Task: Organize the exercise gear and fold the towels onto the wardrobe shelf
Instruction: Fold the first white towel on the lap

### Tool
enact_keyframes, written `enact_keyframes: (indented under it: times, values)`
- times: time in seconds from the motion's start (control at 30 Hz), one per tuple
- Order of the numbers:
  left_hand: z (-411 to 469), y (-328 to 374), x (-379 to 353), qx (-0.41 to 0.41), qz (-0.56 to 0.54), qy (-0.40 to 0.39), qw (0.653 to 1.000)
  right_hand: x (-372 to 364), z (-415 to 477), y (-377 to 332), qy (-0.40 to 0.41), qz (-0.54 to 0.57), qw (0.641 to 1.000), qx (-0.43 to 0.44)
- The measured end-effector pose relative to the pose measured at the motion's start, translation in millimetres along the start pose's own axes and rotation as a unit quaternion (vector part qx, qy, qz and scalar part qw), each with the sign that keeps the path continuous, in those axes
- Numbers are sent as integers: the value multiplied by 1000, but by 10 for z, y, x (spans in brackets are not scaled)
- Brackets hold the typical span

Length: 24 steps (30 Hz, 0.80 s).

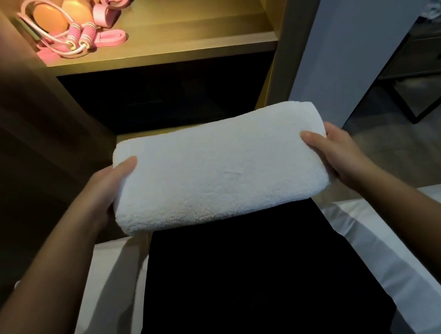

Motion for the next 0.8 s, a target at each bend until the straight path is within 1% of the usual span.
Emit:
enact_keyframes:
  times: [0.03,0.07,0.13,0.2,0.27,0.33,0.4,0.43,0.47,0.53,0.63,0.7,0.73,0.8]
  values:
    - [19,5,31,-14,15,23,1000,-21,0,-53,7,-6,999,35]
    - [27,38,48,-34,32,46,998,-57,-3,-82,10,-2,999,53]
    - [37,113,49,-72,58,78,993,-104,23,-93,14,5,998,57]
    - [24,159,48,-96,60,86,990,-112,38,-73,3,2,999,51]
    - [-42,175,71,-123,37,63,990,-102,-2,14,-58,20,997,51]
    - [-161,108,91,-134,0,11,991,-67,-107,226,-144,59,988,8]
    - [-289,-55,46,-111,-11,-49,993,-41,-246,457,-216,65,973,-53]
    - [-327,-143,23,-99,4,-66,993,-22,-293,540,-235,51,969,-65]
    - [-349,-205,15,-98,25,-69,993,2,-313,578,-235,41,969,-64]
    - [-366,-187,20,-120,39,-60,990,35,-279,503,-195,48,979,-29]
    - [-324,-1,84,-161,27,-2,987,-18,-205,247,-131,90,987,25]
    - [-239,31,109,-158,34,45,986,-104,-152,190,-103,100,989,19]
    - [-184,4,99,-144,42,60,987,-148,-122,202,-94,95,991,5]
    - [-57,-174,82,-80,59,76,992,-222,-73,339,-91,77,992,-50]
Point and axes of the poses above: each hand's wrist, its own z-axis towards the middle knuckle, its own x-axis out of the back of the hand, y = z × x, the point moved 10 cm from there along z, towards the middle knuckle, and after that the axes turned 6 degrees about y, right-handed, at the moved point
